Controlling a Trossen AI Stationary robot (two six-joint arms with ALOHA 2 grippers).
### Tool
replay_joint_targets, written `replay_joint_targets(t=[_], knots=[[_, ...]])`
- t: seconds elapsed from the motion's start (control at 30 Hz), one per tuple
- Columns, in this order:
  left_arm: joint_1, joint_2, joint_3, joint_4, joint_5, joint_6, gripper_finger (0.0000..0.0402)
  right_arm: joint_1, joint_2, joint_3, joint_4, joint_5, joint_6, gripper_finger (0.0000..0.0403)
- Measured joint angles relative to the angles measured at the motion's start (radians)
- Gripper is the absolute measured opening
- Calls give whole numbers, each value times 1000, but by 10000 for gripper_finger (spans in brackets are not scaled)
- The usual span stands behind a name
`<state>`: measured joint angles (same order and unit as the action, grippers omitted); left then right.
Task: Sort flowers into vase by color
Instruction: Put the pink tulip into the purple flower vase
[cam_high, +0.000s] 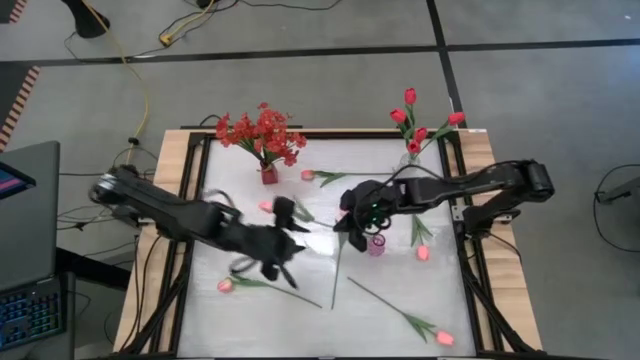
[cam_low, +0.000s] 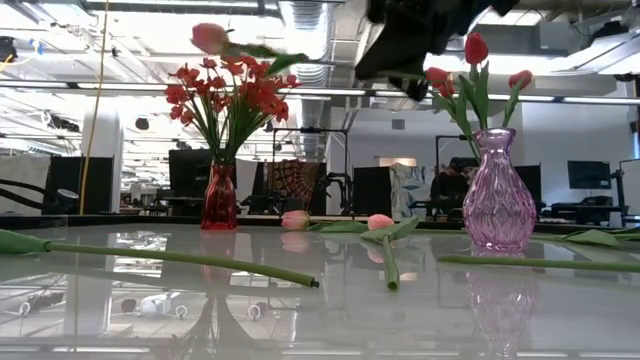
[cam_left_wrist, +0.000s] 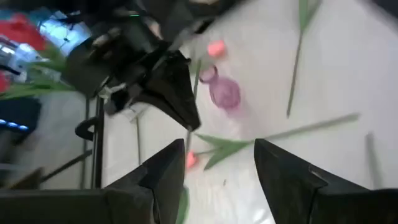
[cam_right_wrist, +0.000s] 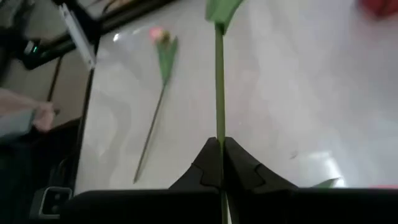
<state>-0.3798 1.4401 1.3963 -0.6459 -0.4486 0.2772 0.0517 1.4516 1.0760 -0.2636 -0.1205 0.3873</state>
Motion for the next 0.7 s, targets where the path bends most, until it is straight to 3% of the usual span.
replay_joint_targets(t=[0.2, 0.37, 0.5, 0.7], knots=[[-14, -247, -154, 108, 105, -101, 175, 78, -160, -5, -67, 215, -63, 25], [-61, -454, -406, 464, 170, -89, 173, 217, -346, -136, 29, 514, -66, 26], [-75, -559, -598, 740, 175, -51, 173, 322, -463, -329, 359, 696, -112, 27], [-34, -573, -777, 1002, 156, -75, 173, 410, -404, -594, 1088, 729, -410, 27]])
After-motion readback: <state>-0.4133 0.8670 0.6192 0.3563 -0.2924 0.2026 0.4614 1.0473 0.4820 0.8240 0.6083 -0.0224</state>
